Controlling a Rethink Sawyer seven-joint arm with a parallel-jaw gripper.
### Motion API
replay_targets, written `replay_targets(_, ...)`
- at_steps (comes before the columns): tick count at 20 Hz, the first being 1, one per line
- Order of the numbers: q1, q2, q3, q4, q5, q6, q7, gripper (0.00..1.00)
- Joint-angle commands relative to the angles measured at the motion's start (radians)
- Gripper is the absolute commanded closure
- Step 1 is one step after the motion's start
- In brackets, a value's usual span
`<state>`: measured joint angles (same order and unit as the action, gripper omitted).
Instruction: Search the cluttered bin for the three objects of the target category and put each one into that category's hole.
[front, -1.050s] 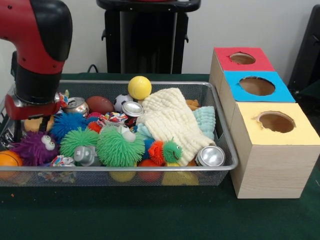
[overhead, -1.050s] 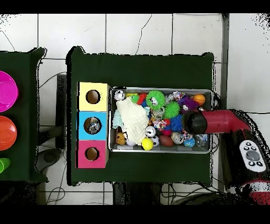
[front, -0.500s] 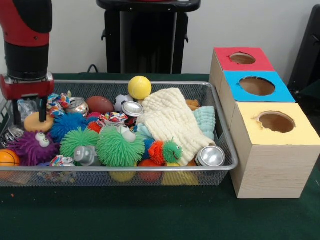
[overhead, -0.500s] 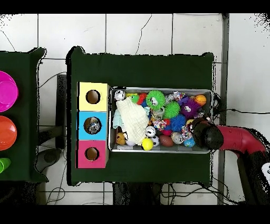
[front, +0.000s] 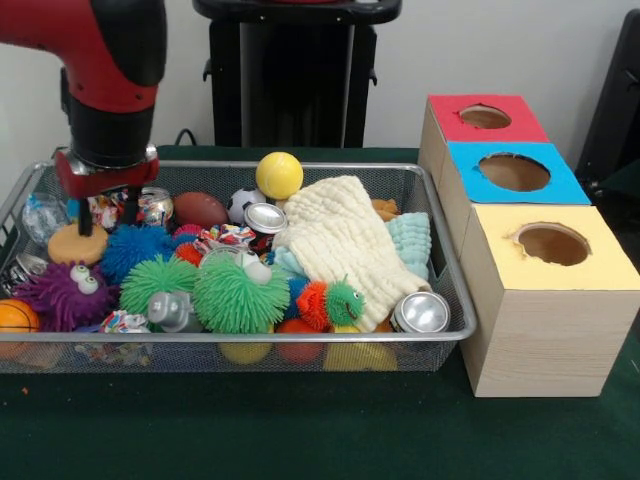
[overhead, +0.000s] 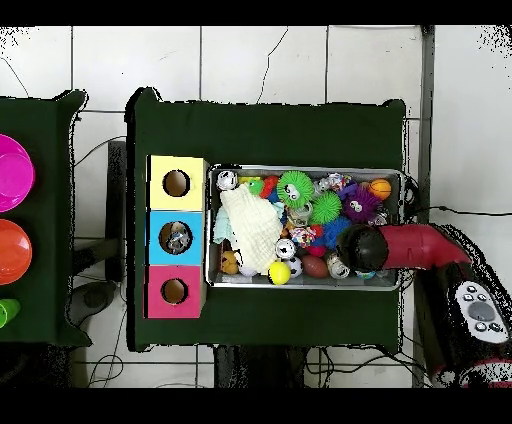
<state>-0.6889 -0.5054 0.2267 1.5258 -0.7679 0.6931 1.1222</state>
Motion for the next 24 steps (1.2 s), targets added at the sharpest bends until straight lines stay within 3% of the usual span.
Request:
replay_targets(1, 0.086, 0.117, -0.091, -0.140, -0.084, 0.188, 0.018, 0.00)
replay_targets(9, 0.177, 0.156, -0.199, -0.251, -0.183, 0.221, 0.090, 0.00)
replay_targets(24, 0.207, 0.132, -0.271, -0.246, -0.153, 0.145, 0.084, 0.00)
